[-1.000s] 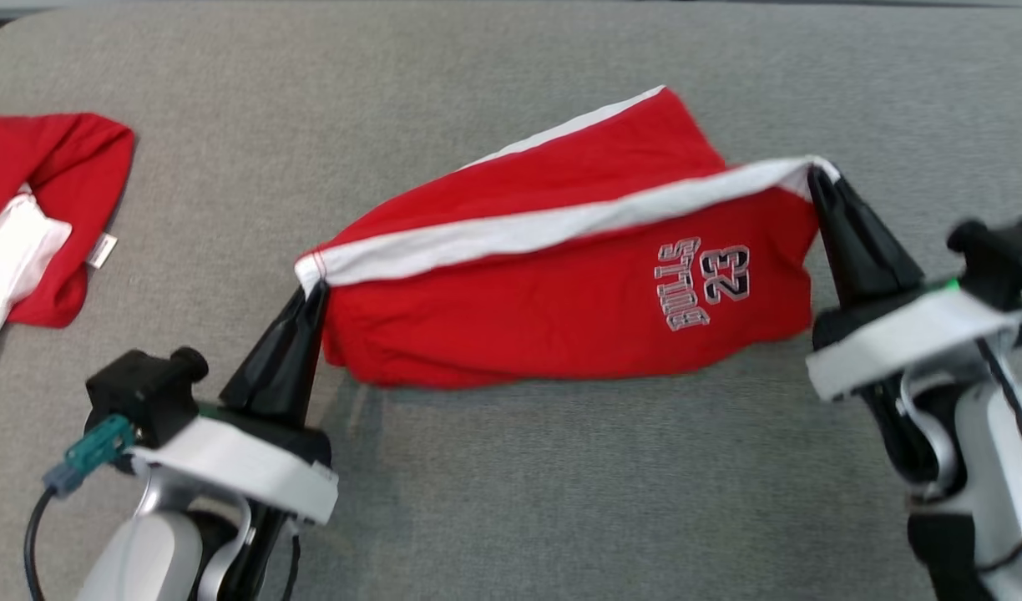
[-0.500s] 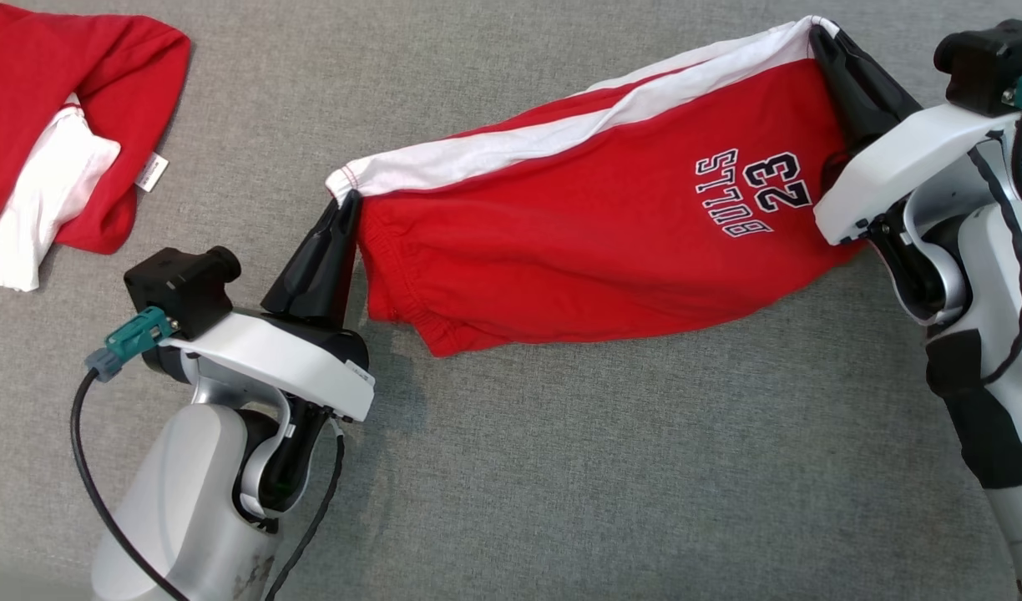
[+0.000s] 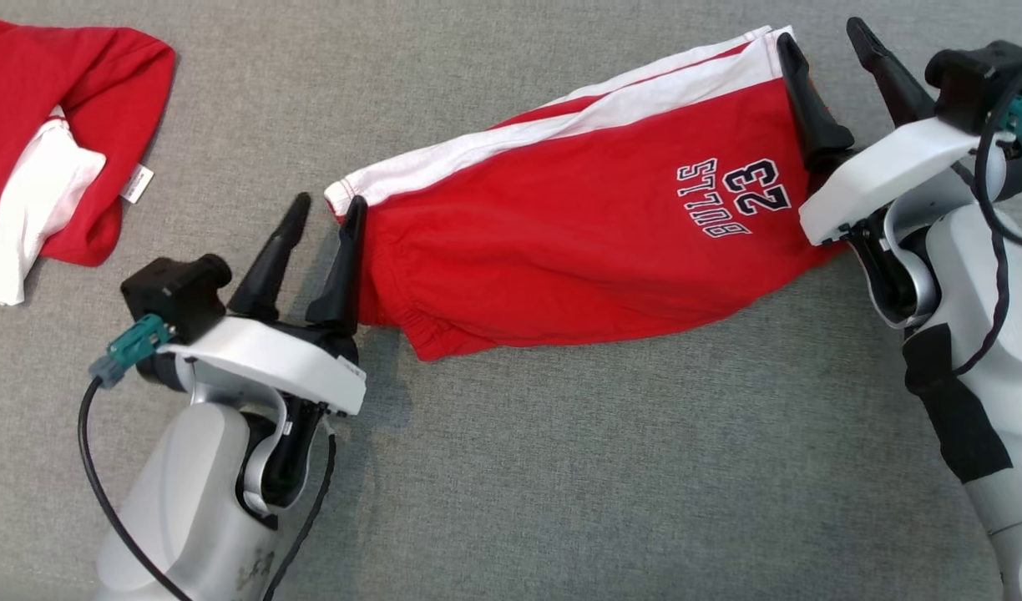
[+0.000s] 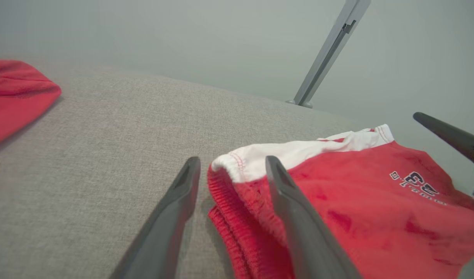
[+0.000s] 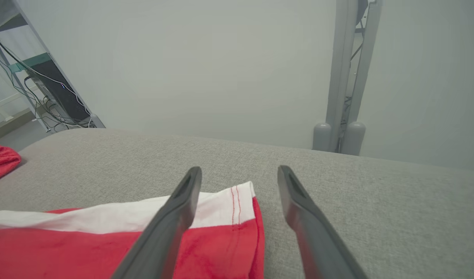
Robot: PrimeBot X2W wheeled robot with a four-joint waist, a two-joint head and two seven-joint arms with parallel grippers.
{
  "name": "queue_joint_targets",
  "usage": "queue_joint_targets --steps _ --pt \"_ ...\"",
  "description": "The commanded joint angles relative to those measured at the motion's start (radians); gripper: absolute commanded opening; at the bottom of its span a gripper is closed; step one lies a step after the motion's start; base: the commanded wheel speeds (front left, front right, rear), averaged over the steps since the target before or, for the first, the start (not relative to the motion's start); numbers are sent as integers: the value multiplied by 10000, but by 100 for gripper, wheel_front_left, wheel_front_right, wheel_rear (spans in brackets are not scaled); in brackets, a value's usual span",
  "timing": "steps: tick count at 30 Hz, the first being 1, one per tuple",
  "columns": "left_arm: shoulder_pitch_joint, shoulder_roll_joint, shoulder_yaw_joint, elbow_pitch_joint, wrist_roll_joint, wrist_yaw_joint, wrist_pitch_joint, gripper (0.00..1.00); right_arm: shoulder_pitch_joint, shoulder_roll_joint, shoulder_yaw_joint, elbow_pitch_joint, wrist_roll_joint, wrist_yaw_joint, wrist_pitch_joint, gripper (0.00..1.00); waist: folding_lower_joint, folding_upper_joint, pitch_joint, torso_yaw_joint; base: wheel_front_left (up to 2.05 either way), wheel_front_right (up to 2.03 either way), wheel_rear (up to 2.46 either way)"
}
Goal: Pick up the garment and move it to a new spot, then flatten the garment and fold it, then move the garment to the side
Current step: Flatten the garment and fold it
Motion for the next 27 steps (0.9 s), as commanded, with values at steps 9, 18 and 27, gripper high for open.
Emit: queue_joint_targets --steps 9,18,27 --pt "765 107 551 -709 715 962 -1191 100 1195 165 -939 -668 -1318 4 -1313 100 0 0 -647 -471 0 0 0" --pt "1586 465 1157 -1734 1361 1259 -1420 100 3523 842 -2179 -3005 -2520 3 -1362 100 0 0 -1328 -973 0 0 0" --pt "2526 808 1214 -2180 1654 1435 -1388 100 5074 1105 -2611 -4041 -2593 3 -1120 100 0 0 -1716 -1193 0 0 0"
